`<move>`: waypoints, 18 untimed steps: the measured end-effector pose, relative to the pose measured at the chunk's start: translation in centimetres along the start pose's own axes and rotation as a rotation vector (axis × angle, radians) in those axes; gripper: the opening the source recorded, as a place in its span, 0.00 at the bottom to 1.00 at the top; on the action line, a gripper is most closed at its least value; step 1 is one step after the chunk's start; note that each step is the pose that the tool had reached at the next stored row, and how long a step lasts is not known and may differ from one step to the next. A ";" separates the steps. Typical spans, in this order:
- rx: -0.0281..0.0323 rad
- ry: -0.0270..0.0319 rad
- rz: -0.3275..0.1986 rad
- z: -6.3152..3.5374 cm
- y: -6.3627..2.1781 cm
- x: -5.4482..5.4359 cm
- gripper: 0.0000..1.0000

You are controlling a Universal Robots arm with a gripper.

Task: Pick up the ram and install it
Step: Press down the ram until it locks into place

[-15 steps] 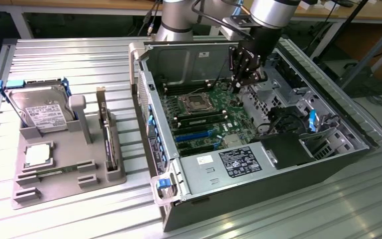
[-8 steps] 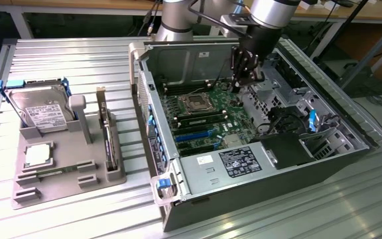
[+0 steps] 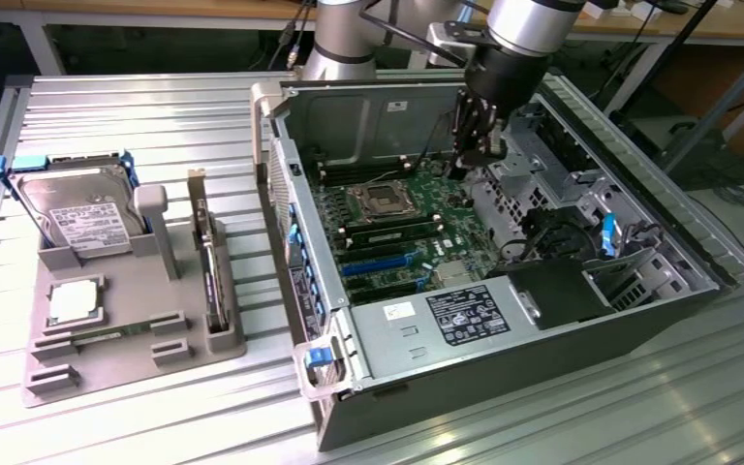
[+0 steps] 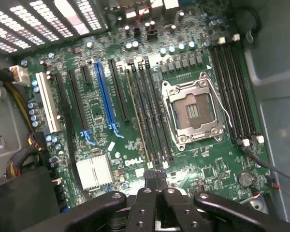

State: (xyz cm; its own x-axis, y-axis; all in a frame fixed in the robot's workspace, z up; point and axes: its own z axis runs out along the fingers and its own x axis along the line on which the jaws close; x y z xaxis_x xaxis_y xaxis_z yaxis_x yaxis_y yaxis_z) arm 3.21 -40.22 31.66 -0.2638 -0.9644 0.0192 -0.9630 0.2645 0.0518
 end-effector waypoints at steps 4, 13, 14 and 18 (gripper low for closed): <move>-0.0009 -0.0023 0.046 0.00 0.00 0.0 0.10; -0.0054 -0.0146 0.281 0.00 0.00 0.0 0.10; -0.0058 -0.0155 0.299 0.00 0.00 0.0 0.10; -0.0071 -0.0192 0.369 0.01 0.00 0.0 0.10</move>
State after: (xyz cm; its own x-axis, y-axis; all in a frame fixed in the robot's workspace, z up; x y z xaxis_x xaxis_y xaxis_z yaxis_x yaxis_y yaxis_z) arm 3.21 -40.22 31.65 -0.5947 -0.8037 0.0193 -0.8022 0.5948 0.0518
